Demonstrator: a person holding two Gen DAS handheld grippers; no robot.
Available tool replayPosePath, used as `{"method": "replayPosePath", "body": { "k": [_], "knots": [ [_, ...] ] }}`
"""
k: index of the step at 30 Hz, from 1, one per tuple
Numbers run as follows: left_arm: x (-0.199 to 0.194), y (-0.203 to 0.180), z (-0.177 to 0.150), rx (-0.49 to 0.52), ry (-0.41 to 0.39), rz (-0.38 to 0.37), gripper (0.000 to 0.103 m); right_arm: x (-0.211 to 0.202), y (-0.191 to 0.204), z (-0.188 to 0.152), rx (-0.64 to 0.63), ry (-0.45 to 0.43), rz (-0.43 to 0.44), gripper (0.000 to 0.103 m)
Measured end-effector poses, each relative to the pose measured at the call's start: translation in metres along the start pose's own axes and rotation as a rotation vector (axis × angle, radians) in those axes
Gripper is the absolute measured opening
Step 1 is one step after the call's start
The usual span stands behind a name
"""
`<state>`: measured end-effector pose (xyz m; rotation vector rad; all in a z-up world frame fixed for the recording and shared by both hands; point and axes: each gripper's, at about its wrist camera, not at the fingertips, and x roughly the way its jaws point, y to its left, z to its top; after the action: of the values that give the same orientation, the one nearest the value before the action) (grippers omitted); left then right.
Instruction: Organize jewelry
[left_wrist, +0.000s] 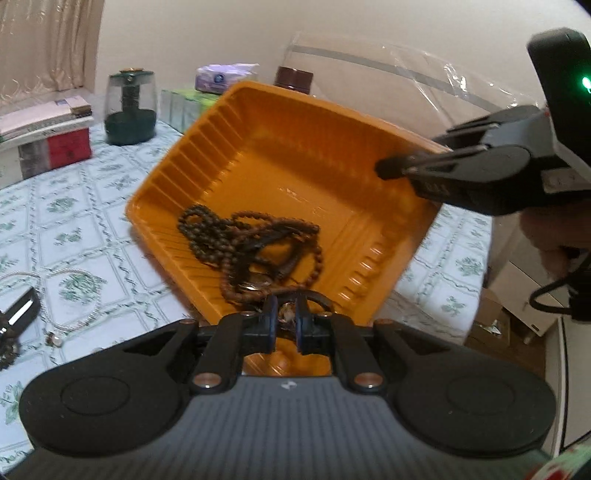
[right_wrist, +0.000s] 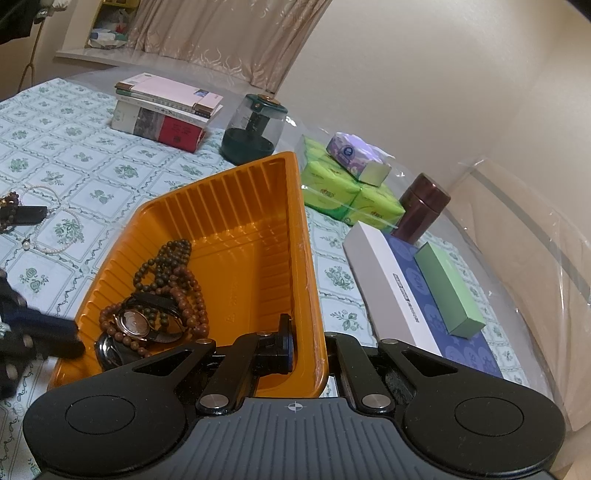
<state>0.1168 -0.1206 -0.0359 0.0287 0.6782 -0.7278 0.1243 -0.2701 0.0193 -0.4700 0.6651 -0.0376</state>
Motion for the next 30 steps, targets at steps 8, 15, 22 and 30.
{"method": "replayPosePath", "body": {
  "k": [8,15,22,30],
  "knots": [
    [-0.017,0.022,-0.015,-0.011,-0.019,0.107,0.035,-0.001,0.000,0.000,0.003,-0.003,0.001,0.004],
    [-0.037,0.067,-0.025,-0.057,-0.041,0.273,0.056,-0.002,0.000,0.000,0.001,-0.003,0.002,0.004],
    [-0.035,0.111,-0.031,-0.112,-0.031,0.387,0.055,-0.002,0.000,0.001,-0.002,-0.004,0.001,0.004],
    [-0.011,0.126,-0.032,-0.084,0.004,0.408,0.036,-0.002,0.000,0.001,-0.002,0.001,-0.001,0.004]
  ]
}}
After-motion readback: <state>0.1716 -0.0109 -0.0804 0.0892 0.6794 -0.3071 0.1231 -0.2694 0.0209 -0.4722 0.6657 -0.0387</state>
